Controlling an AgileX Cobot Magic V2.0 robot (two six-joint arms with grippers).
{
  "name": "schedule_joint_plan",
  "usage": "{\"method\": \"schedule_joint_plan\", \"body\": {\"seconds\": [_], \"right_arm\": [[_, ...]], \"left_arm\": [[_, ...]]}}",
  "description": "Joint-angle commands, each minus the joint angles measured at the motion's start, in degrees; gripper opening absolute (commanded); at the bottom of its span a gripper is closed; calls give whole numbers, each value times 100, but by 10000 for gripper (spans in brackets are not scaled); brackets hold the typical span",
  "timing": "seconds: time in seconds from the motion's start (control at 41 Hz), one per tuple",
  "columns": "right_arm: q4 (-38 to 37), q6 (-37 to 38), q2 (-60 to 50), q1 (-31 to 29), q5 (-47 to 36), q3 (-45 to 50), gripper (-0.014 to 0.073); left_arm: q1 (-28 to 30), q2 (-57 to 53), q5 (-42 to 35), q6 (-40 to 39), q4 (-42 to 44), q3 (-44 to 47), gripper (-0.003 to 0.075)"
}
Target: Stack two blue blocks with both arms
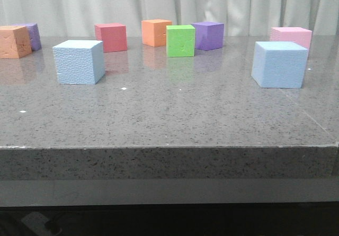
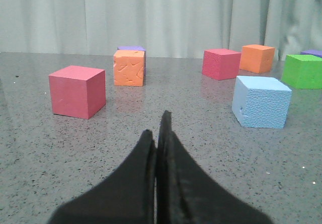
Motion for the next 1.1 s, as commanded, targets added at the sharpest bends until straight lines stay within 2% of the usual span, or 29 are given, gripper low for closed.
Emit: {"method": "schedule_joint_plan", "body": {"seconds": [0.0,0.365,0.512,0.78,0.975,1.072], "right_arm": [[-40,-22,-105,-5,-471,-40,-67],[-40,-22,-105,-5,-471,-40,-67],[-40,-22,-105,-5,-471,-40,-67],[-40,-22,-105,-5,-547,-40,-67],[-35,-22,-105,-5,-508,-152,-67],[-35,-27,-105,-5,-22,-533,-67]], "left_arm": [[-40,-107,-475,-10,-16,12,-20],[-40,-107,-475,-10,-16,12,-20],[-40,-107,-639,118,648,12,-20],[-40,-107,-654,118,648,12,-20],[-40,-107,-1310,118,103,-123,-20],[-40,-96,-746,118,45,-613,-20]]}}
